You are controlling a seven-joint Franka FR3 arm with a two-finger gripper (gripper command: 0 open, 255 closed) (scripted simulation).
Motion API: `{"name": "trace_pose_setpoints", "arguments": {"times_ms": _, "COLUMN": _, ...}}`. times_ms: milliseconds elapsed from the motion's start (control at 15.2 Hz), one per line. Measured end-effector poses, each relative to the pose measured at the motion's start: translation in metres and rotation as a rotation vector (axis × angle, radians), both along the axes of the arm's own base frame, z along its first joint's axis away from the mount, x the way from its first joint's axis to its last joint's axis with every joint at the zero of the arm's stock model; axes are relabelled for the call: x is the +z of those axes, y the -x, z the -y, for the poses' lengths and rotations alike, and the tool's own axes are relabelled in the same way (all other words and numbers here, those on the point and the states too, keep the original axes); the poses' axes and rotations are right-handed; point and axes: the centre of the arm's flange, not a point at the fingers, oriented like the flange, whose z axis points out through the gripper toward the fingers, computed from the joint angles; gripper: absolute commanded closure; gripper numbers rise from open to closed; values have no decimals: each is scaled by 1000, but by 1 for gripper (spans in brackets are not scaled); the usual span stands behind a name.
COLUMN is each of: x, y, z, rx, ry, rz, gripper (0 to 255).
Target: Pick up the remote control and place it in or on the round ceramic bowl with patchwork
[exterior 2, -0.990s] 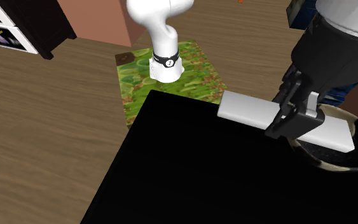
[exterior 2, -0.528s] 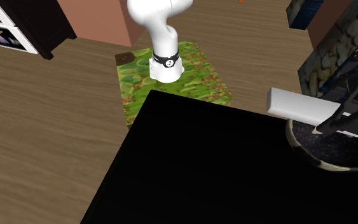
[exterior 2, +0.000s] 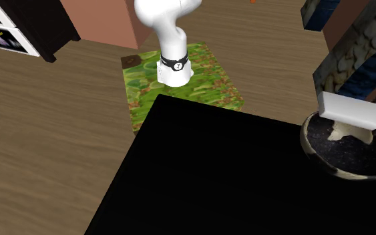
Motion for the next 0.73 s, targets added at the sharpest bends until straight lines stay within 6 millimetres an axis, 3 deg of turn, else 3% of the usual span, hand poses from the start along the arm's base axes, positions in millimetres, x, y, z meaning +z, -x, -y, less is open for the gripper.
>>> {"name": "trace_pose_setpoints", "arguments": {"times_ms": 726, "x": -55, "y": 1, "z": -3, "rx": -1, "ry": 0, "rz": 0, "gripper": 255}}
